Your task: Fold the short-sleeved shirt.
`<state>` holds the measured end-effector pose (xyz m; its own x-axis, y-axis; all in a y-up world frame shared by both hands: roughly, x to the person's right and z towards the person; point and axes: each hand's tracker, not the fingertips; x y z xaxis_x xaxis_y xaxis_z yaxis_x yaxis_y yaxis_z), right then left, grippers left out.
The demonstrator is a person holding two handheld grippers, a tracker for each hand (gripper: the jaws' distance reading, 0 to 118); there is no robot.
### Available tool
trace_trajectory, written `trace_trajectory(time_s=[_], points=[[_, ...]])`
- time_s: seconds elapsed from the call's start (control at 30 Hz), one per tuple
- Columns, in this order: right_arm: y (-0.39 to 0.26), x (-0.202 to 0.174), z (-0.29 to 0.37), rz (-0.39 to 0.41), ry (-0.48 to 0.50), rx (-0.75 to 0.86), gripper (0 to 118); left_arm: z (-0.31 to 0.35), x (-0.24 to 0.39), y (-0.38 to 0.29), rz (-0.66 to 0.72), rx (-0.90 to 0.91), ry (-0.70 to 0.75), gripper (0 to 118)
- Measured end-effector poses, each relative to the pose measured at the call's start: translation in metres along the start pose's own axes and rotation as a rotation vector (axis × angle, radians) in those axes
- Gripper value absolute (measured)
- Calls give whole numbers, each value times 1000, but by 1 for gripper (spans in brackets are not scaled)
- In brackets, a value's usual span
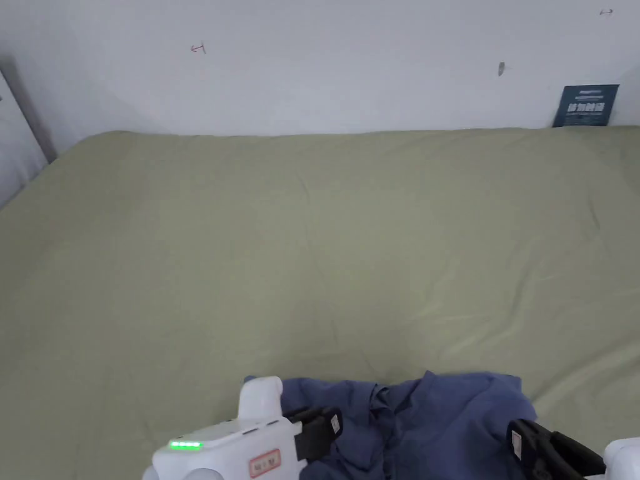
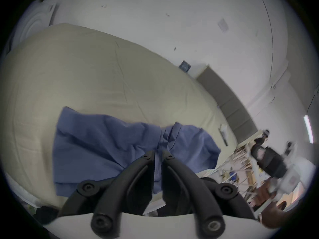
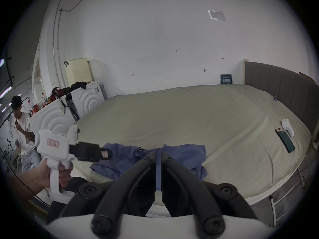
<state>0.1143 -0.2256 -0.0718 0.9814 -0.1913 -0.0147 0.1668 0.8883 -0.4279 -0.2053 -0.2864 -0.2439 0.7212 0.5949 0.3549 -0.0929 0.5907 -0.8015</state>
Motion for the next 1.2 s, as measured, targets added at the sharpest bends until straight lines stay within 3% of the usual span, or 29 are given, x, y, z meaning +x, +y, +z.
trace_trajectory(time_s=[0.1,0.27,0.43,0.47,0.53,0.57,0.6,0.67,0.77,0.83,0.87,0.97,1.07,1.2], points=[[-1,-11,-3,-1,26,-4,9,27,-31,16,8,4,11,118],[-7,-22,-12,5,43,-33,9,54,-126,26,298,12,8,118],[-7,-29,-20,7,48,-57,9,23,-196,-3,695,-93,-276,118],[-6,-30,-20,7,49,-56,9,11,-203,-13,737,-103,-343,118],[-3,-30,-21,1,51,-51,9,4,-194,-12,686,-33,-478,118],[-2,-31,-22,-1,52,-47,9,-8,-187,-12,711,-89,-512,115],[-1,-32,-22,-2,50,-43,9,-21,-174,-15,705,-134,-515,103],[1,-34,-24,-5,51,-43,9,-39,-160,-18,644,-171,-524,13],[0,-36,-24,-1,45,-47,9,-61,-151,-30,650,-205,-197,14],[0,-37,-20,-5,47,-41,9,-51,-146,-29,674,-119,-312,14],[0,-37,-18,-5,48,-41,9,-43,-140,-26,688,-123,-251,14],[-3,-36,-15,10,51,-41,9,-16,-127,-16,544,-74,-48,14],[-6,-31,-12,3,45,-36,9,19,-136,-2,570,45,24,14],[-10,-27,-12,-27,52,-34,9,51,-143,13,419,34,202,14]])
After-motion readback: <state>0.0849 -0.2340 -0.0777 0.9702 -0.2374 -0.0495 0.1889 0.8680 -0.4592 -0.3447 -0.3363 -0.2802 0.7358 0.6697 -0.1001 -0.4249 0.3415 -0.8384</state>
